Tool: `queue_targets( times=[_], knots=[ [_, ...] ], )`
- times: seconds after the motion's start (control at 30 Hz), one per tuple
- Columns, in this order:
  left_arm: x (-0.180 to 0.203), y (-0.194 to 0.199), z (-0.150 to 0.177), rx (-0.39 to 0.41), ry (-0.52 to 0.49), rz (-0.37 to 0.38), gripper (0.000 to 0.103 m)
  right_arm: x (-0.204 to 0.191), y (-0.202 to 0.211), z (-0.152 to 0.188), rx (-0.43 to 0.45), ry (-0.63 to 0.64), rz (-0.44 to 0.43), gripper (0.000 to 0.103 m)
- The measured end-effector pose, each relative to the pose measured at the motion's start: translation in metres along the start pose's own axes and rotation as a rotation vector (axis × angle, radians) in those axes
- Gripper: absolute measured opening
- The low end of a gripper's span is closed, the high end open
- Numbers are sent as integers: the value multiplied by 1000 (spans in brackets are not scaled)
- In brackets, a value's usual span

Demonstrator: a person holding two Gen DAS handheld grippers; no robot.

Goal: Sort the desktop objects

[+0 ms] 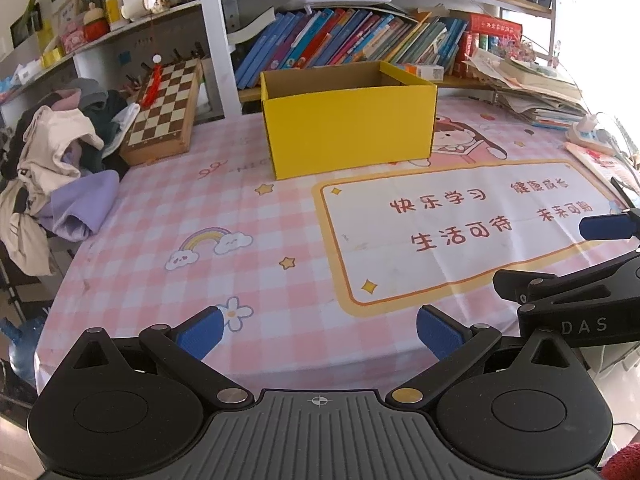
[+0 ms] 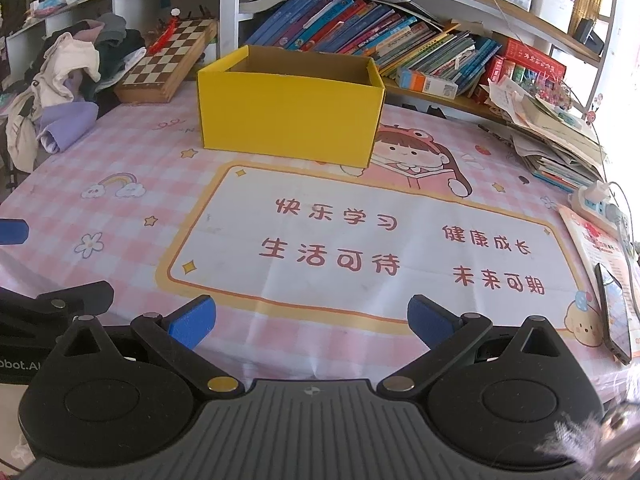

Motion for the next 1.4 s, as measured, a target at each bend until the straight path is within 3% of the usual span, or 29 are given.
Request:
queue_targets(
  times=[1.4],
  knots=[
    [2,-2,4,-20,2,15,103,-4,-1,5,-18,-1,5,103]
  ],
)
Point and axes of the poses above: each gripper's, at about its wrist camera, not at the fingertips, and y roughly against the way its jaws point, x to its right, z to its underside, the point moved 3 cm from there along -y, roughly the way its jaws point, and after that the axes turned 3 degrees about z, right-handed, at the moved point
